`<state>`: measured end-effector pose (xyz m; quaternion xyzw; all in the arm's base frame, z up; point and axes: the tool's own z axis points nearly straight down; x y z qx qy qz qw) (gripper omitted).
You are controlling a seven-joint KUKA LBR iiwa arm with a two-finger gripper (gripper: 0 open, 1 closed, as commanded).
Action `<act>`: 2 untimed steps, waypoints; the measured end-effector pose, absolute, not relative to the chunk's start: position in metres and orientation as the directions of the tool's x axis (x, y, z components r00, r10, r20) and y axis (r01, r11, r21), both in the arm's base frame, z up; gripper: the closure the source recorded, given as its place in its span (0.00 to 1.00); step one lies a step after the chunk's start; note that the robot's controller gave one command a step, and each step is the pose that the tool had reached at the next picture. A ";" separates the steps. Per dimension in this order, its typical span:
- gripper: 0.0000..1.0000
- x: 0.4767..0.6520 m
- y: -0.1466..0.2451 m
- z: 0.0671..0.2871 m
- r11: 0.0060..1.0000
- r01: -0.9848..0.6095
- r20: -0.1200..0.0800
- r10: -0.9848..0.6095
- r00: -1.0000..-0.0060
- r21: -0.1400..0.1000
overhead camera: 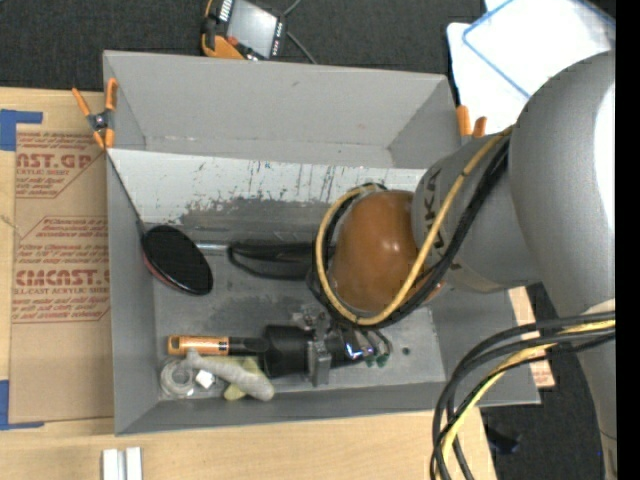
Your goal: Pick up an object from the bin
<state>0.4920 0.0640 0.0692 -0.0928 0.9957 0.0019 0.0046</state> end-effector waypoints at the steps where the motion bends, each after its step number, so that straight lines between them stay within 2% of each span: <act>1: 1.00 0.486 0.070 0.070 0.959 -0.282 -0.016 -0.282 -0.959 0.001; 2: 1.00 0.487 0.070 0.070 0.973 -0.233 -0.014 -0.233 -0.972 0.003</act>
Offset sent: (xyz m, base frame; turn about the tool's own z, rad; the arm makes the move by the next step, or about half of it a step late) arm -0.0024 0.0044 0.0008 0.0467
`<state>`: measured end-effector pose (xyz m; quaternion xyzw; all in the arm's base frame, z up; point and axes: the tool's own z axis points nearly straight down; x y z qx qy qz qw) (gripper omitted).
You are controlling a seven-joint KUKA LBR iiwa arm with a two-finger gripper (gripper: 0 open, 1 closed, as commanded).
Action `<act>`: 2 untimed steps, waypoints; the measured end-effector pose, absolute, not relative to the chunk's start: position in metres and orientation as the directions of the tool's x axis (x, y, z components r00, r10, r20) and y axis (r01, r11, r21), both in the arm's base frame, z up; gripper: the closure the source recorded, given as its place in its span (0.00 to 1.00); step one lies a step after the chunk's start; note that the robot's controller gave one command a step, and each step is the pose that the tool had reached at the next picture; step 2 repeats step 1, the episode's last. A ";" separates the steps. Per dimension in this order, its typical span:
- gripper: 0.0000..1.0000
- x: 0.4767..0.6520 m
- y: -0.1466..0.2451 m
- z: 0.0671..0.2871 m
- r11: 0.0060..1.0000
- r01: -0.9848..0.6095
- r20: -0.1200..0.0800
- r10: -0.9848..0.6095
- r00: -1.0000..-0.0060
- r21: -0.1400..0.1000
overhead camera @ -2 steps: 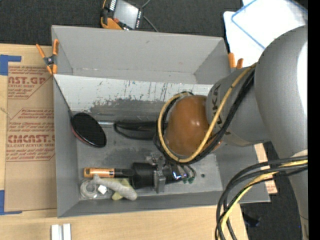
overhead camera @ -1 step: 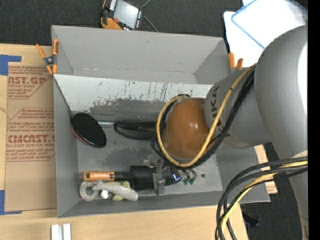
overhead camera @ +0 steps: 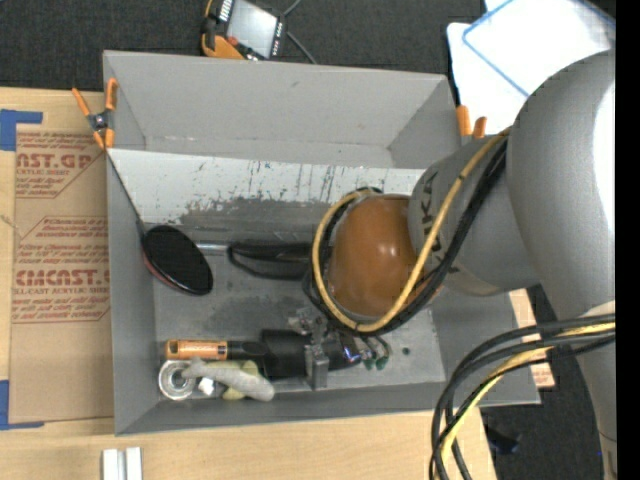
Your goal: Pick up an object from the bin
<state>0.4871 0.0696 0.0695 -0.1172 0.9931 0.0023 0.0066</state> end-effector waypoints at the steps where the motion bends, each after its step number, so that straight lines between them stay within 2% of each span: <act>1: 1.00 0.488 0.119 0.102 0.967 -0.254 -0.016 -0.254 -0.967 0.003; 2: 1.00 0.488 0.119 0.102 0.967 -0.254 -0.016 -0.254 -0.967 0.003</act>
Offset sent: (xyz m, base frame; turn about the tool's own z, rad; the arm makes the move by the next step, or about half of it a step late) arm -0.0031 -0.0034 0.0204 0.0447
